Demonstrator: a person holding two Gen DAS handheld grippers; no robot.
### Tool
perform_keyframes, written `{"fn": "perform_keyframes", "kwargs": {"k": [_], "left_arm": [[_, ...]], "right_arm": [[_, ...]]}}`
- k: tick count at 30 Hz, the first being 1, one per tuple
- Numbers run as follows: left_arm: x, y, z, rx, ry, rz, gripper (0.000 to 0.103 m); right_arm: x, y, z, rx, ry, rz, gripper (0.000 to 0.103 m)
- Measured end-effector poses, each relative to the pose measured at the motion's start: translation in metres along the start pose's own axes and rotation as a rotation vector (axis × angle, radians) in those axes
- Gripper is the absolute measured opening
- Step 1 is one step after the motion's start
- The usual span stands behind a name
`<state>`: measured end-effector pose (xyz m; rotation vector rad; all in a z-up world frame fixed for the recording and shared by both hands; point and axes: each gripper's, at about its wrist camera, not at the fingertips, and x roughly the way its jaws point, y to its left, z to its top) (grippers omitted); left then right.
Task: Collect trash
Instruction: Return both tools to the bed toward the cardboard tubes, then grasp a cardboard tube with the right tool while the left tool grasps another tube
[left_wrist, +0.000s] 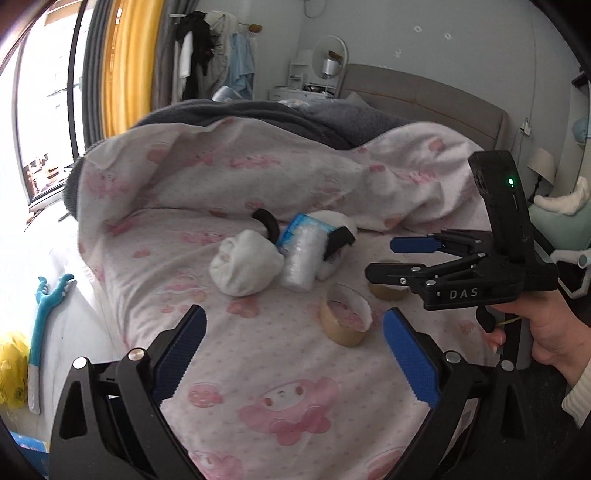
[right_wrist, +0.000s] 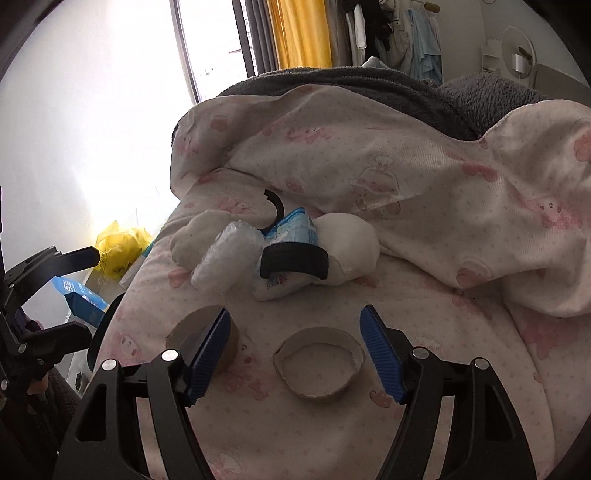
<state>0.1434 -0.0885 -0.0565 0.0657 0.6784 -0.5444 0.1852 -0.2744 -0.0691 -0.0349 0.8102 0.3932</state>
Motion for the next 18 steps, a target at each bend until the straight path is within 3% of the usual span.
{"fn": "perform_keyframes", "kwargs": {"k": [4,18], "left_arm": [[0.014,-0.011,0.0,0.015,0.035,-0.035,0.098],[0.051,-0.038,-0.001,0.04,0.105,-0.08,0.096]], "right_arm": [[0.005,-0.008,-0.009,-0.006,0.028,0.014,0.065],[0.018,-0.02,-0.026,-0.049,0.051,0.066,0.061]]}}
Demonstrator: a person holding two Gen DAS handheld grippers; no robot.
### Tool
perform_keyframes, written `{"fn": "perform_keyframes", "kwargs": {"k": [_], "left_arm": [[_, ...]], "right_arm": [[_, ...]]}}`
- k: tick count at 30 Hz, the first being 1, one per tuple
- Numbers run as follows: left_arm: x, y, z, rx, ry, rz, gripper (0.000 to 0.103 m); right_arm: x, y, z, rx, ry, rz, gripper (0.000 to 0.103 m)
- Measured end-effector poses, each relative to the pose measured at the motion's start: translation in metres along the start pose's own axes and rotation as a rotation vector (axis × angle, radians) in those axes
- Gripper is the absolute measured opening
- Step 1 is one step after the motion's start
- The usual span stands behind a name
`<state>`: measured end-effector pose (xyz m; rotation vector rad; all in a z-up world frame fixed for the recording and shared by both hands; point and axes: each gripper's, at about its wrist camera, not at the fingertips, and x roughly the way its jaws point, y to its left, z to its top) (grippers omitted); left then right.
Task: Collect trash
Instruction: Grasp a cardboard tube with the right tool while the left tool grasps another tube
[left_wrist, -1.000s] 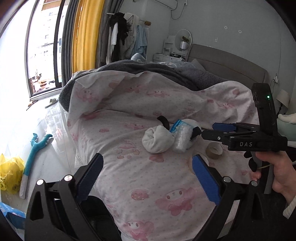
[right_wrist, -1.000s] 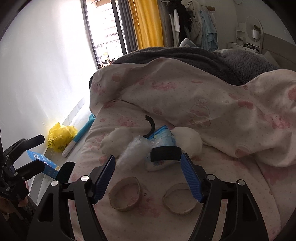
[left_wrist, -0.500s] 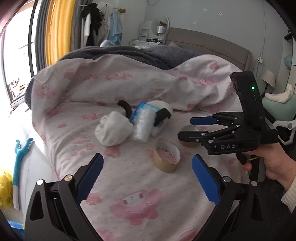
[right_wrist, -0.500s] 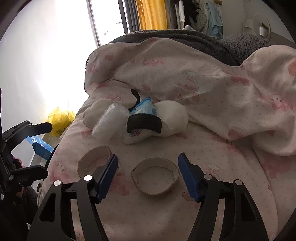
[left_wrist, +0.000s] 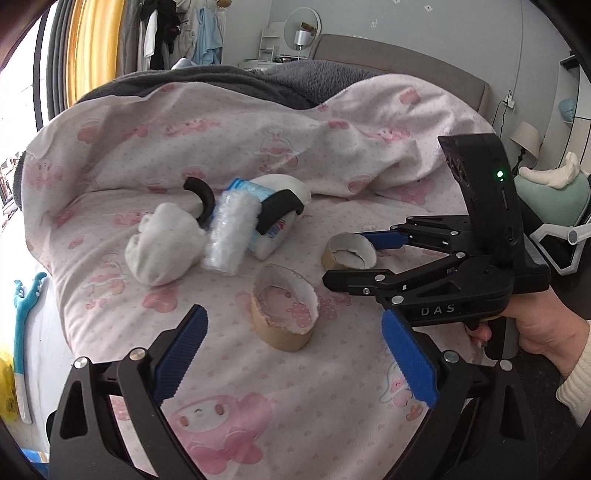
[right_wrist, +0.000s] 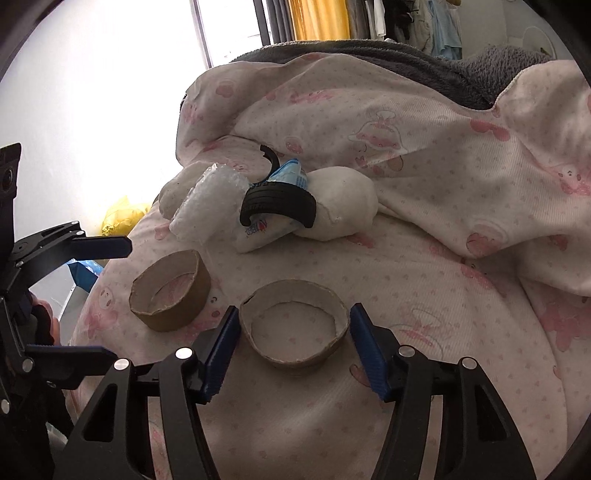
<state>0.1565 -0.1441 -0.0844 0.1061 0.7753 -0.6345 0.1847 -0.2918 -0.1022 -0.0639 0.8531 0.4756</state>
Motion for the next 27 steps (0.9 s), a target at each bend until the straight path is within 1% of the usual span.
{"fn": "perform_keyframes", "kwargs": {"k": [4,7,12,18,21,24,25,27], "left_arm": [[0.011,-0.001,-0.001,0.006,0.033,0.018,0.086],[0.016,0.003,-0.001,-0.01,0.043,0.023,0.084],[0.019,0.008,0.0,-0.027,0.036,0.026,0.08],[0.025,0.007,0.0,-0.017,0.049,0.041,0.075],[0.028,0.008,0.002,-0.018,0.053,0.044,0.068],[0.028,0.01,0.003,-0.024,0.054,0.051,0.057],[0.027,0.011,0.002,-0.028,0.054,0.052,0.051],[0.025,0.014,0.003,-0.041,0.057,0.031,0.047]], "right_arm": [[-0.001,-0.006,-0.001,0.008,-0.009,0.018,0.054],[-0.002,-0.009,-0.002,0.016,-0.017,0.033,0.053],[-0.006,-0.014,-0.002,0.042,-0.043,0.051,0.052],[-0.012,-0.022,0.0,0.095,-0.077,0.052,0.052],[-0.015,-0.023,0.002,0.123,-0.084,0.041,0.052],[-0.018,-0.023,0.004,0.153,-0.097,0.029,0.052],[-0.019,-0.021,0.006,0.157,-0.099,0.021,0.052],[-0.021,-0.019,0.009,0.168,-0.101,0.016,0.052]]}}
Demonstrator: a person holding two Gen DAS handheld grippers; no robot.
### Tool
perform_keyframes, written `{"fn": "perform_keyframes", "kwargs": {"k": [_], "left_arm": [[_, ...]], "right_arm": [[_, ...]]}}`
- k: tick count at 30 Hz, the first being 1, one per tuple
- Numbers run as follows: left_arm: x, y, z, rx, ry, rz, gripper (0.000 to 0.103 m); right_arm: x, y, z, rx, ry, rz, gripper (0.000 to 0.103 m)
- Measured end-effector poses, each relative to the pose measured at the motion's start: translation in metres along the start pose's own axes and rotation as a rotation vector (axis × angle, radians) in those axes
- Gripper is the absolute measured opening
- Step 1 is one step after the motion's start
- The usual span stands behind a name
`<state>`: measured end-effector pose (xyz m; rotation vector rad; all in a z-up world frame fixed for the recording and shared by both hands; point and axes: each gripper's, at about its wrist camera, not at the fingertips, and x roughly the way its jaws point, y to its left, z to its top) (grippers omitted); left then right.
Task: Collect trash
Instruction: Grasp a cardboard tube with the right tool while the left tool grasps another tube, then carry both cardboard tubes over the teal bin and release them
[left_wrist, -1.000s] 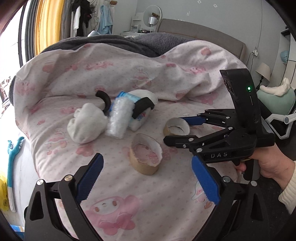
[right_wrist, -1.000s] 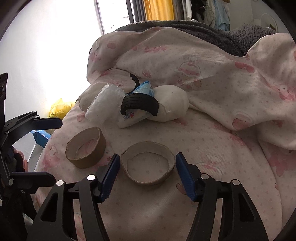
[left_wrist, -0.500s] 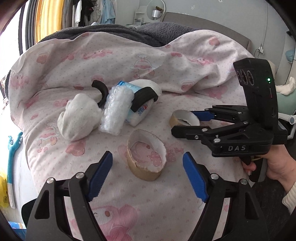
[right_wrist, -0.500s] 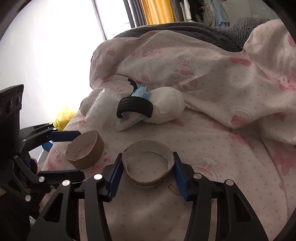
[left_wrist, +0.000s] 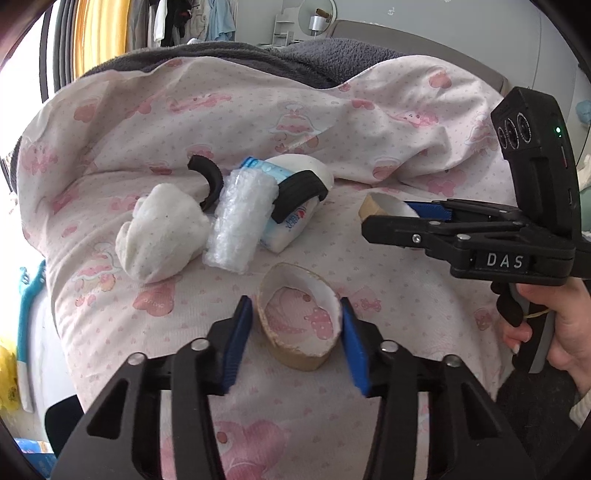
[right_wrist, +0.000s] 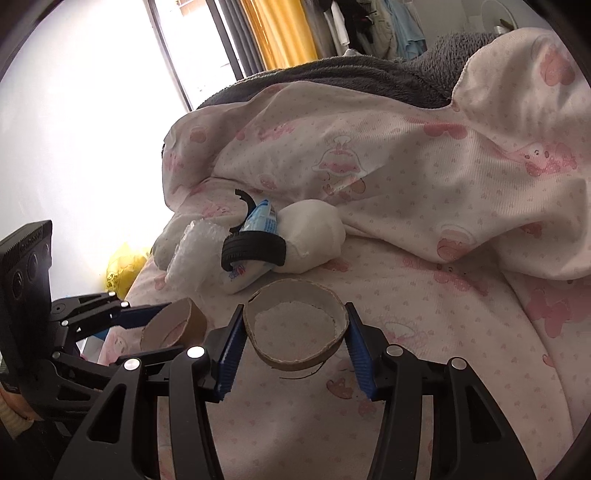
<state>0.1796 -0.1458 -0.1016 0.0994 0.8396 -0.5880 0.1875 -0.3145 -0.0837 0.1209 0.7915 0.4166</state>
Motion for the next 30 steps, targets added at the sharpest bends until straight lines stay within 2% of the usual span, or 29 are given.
{"fn": "perform_keyframes", "kwargs": {"k": [9,15,23,30], "left_arm": [[-0.02,0.014,-0.001,-0.035,-0.034,-0.011,0.045],[-0.04,0.037,-0.007,-0.064,-0.075,0.047,0.044],[-0.068,0.076,-0.021,-0.149,-0.118,0.125,0.044],[-0.087,0.111,-0.038,-0.203,-0.109,0.189,0.044]], "right_arm": [[-0.01,0.024,0.013,0.009,-0.045,-0.012,0.052],[-0.007,0.049,0.026,-0.001,-0.058,0.011,0.052],[0.008,0.11,0.044,-0.077,-0.047,0.058,0.052],[0.021,0.161,0.05,-0.123,-0.031,0.101,0.052]]}}
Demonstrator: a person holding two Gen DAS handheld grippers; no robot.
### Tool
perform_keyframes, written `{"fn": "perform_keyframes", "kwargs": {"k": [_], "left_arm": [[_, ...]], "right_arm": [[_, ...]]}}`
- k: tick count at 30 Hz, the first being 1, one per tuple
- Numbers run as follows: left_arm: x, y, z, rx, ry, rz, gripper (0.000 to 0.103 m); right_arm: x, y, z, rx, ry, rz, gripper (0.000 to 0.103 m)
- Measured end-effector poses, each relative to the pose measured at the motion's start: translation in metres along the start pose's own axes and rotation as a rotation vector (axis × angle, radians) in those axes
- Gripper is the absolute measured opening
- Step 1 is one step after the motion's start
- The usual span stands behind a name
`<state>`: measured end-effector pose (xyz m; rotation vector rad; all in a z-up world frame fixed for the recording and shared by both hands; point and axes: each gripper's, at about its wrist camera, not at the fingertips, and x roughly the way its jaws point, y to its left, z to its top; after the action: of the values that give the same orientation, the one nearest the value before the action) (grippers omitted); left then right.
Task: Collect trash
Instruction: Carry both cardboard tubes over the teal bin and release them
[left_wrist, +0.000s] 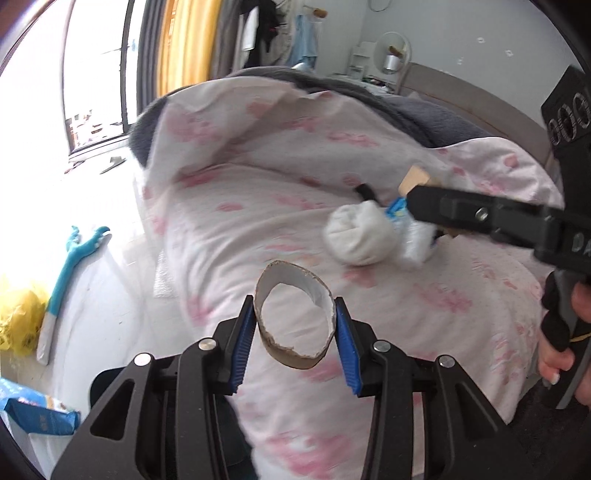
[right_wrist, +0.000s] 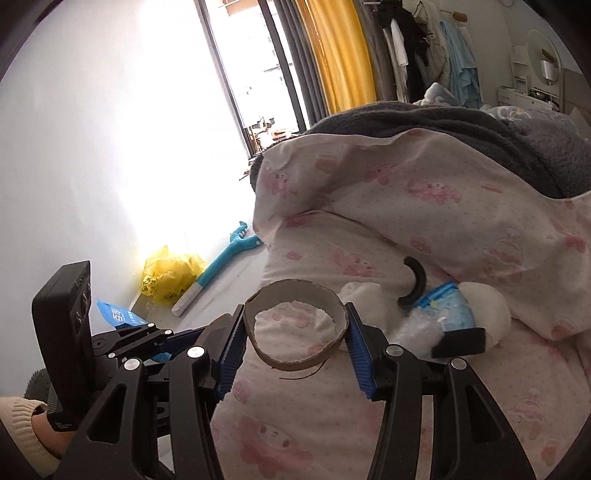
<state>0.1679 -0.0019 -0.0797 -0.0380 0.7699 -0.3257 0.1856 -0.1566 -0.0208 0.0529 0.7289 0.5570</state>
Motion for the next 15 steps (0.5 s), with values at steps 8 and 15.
{"fn": "perform_keyframes", "kwargs": {"k": [8,15], "left_arm": [[-0.002,0.056,-0.027,-0.082,0.094,0.089,0.044],[0.001,0.1,-0.054,-0.148,0.179,0.133,0.044]], "right_arm": [[0.029,0.047,0.009,-0.044,0.035,0.044,0.052],[0.053,0.085,0.009,-0.081,0.08,0.082,0.052]]}}
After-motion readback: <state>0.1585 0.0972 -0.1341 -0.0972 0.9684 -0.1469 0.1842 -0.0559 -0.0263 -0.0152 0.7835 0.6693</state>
